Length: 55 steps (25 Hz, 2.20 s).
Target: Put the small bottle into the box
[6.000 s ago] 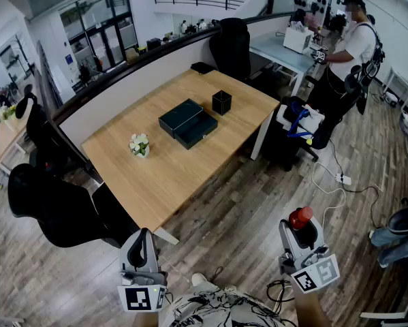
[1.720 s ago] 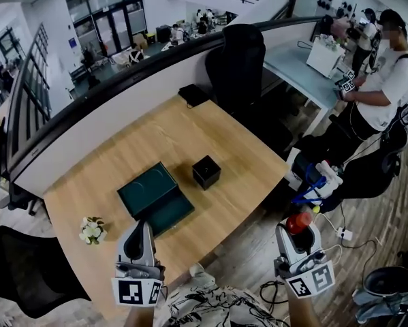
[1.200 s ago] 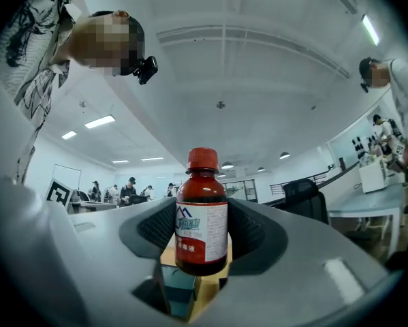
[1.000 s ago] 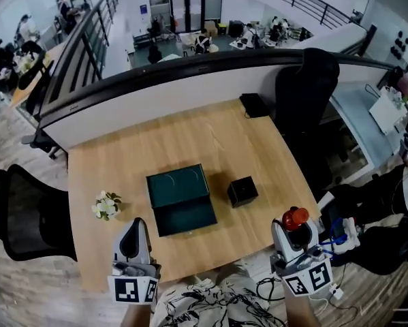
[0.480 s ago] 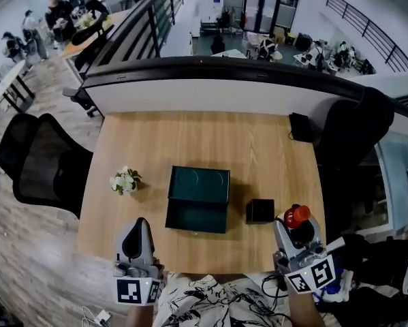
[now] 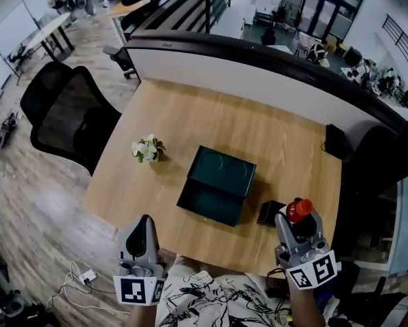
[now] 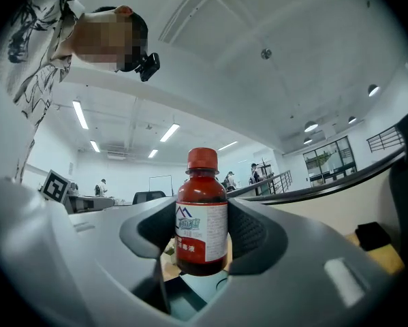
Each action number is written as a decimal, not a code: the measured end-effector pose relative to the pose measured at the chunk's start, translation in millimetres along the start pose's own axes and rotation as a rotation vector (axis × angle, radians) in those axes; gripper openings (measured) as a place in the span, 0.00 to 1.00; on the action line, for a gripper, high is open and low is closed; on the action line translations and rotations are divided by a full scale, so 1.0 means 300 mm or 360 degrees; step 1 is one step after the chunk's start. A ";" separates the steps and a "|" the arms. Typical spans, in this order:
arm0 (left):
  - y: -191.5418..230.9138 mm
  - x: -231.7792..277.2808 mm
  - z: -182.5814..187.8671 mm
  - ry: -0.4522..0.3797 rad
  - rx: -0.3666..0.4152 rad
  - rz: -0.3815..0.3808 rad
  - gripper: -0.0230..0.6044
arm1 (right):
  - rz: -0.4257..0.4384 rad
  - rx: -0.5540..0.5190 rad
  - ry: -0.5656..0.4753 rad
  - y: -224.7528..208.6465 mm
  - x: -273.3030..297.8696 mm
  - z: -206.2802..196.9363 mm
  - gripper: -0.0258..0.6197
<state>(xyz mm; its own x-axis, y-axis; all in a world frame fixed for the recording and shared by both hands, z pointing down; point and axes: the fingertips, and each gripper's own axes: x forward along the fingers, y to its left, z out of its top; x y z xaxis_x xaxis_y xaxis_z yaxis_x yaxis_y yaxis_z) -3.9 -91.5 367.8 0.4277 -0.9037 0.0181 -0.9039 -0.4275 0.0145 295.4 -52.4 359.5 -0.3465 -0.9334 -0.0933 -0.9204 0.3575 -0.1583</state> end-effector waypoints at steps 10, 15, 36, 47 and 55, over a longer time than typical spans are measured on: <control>0.058 0.008 -0.029 0.0058 -0.0019 -0.0016 0.04 | 0.0093 -0.0005 0.0095 0.081 0.106 -0.086 0.40; 0.052 -0.005 -0.027 0.0034 -0.0033 -0.0064 0.04 | 0.0184 0.0009 0.0240 0.135 0.162 -0.193 0.40; 0.173 -0.103 -0.132 0.0175 0.0008 0.0114 0.04 | 0.0501 -0.0144 0.0861 0.264 0.439 -0.908 0.40; 0.207 -0.058 -0.179 0.0181 -0.0095 0.0103 0.04 | 0.0687 -0.0361 0.1485 0.270 0.465 -1.212 0.40; 0.219 -0.040 -0.238 0.0252 -0.0139 0.0110 0.04 | 0.0724 -0.0536 0.1738 0.271 0.455 -1.322 0.40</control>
<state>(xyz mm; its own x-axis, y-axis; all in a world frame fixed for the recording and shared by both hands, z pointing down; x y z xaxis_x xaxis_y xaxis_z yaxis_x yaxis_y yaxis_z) -68.0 -107.3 440.1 0.3662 -0.9131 0.1794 -0.9303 -0.3545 0.0944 101.4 -163.1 723.9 -0.4689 -0.3198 0.8233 -0.6208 0.7824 -0.0496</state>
